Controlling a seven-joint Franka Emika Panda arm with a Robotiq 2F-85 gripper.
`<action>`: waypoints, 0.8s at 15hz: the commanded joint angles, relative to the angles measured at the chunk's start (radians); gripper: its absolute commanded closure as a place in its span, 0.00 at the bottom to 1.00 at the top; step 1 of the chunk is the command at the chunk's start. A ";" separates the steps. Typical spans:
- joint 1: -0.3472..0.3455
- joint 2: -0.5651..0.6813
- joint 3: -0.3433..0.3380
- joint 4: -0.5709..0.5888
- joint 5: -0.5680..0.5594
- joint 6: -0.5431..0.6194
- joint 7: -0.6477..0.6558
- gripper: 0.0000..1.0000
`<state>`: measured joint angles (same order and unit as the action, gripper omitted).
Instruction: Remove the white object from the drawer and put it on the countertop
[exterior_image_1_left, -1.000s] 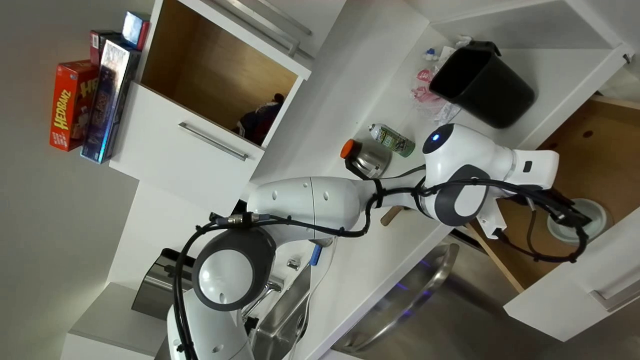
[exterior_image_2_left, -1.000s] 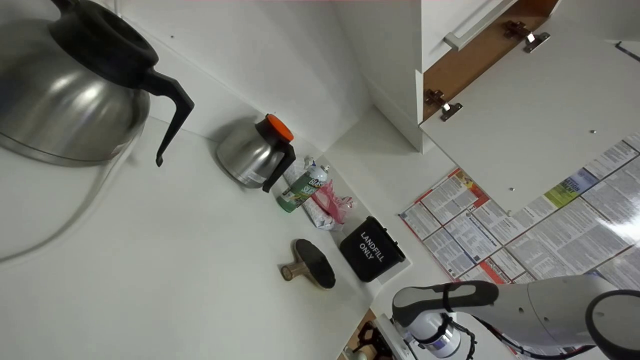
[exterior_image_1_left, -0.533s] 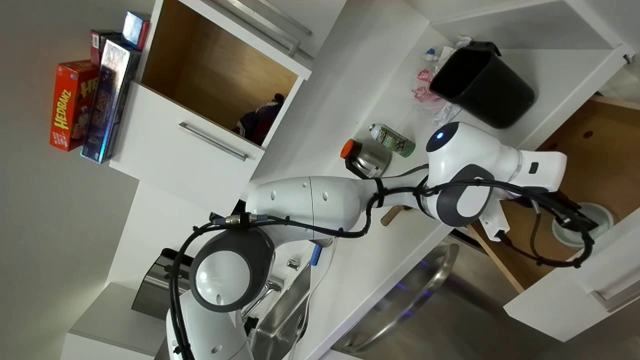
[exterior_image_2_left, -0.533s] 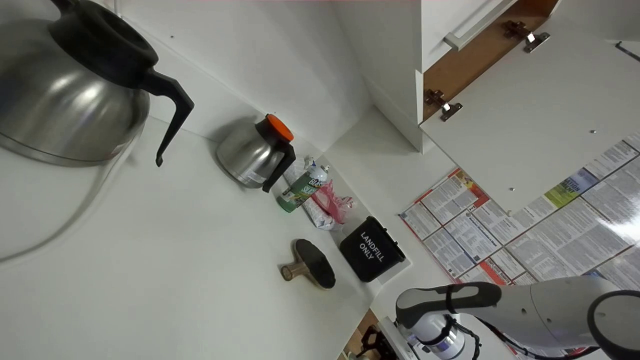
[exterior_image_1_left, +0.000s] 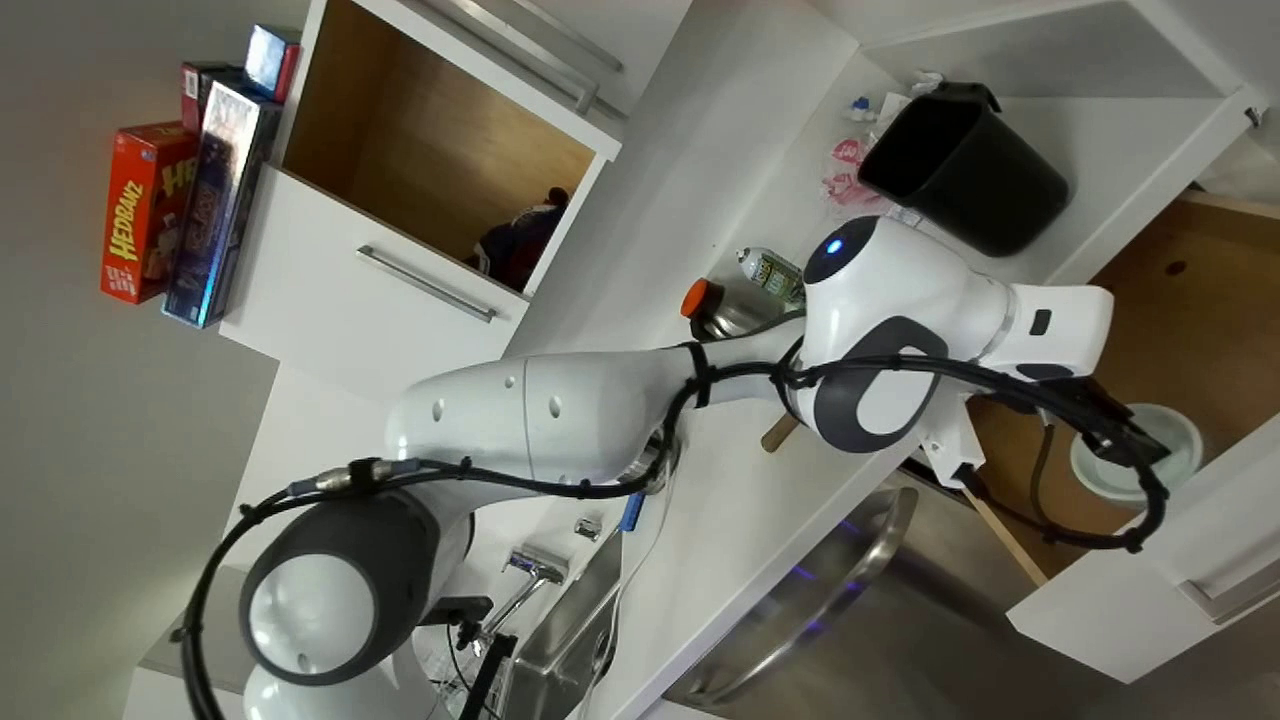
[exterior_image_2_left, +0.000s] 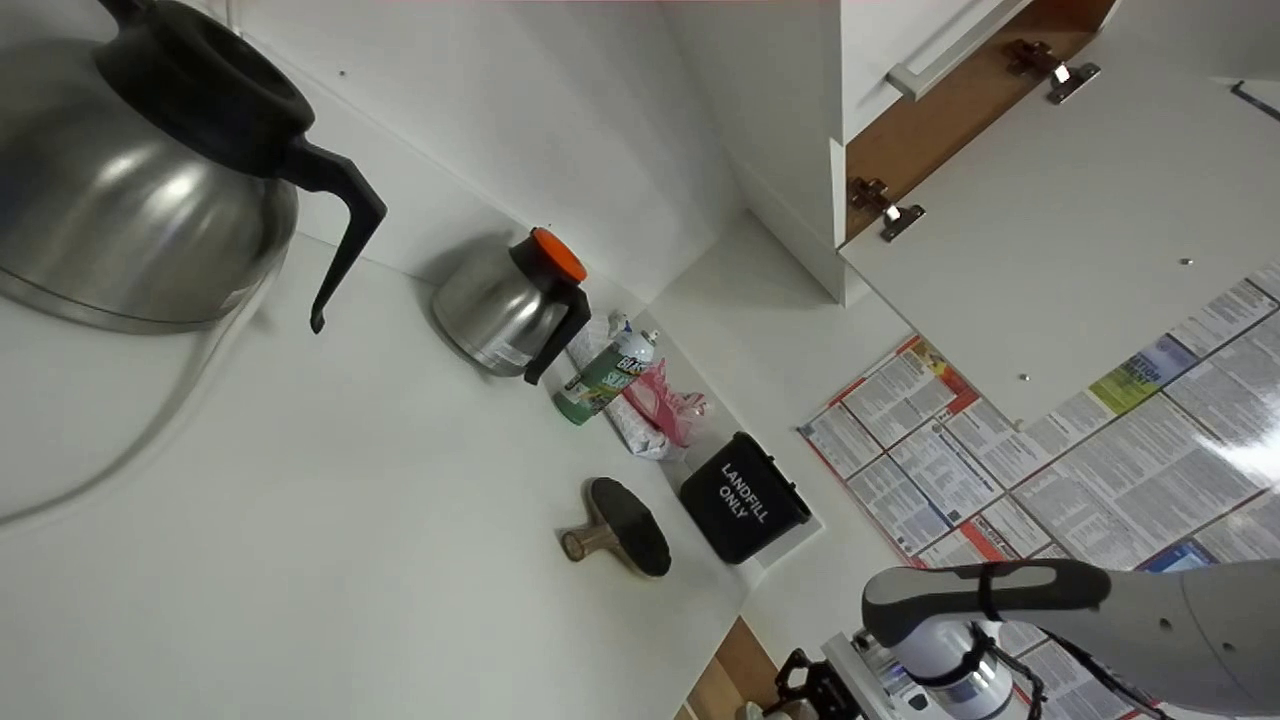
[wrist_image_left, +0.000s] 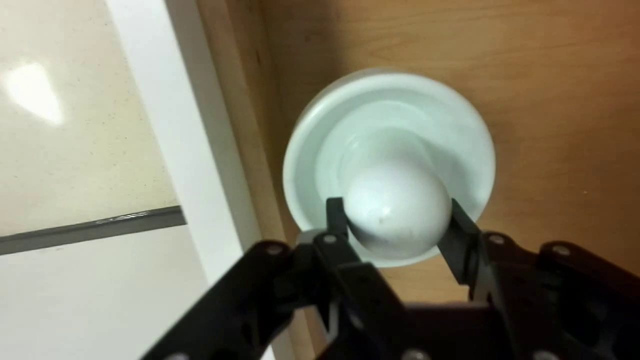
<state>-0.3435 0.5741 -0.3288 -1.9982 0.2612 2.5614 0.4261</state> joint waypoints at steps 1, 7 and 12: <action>0.000 -0.203 -0.009 -0.153 -0.014 -0.039 -0.085 0.77; 0.079 -0.516 -0.045 -0.374 -0.211 -0.004 -0.084 0.77; 0.124 -0.749 0.060 -0.505 -0.435 -0.032 -0.040 0.77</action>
<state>-0.2409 -0.0169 -0.3292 -2.3983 -0.0792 2.5466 0.3533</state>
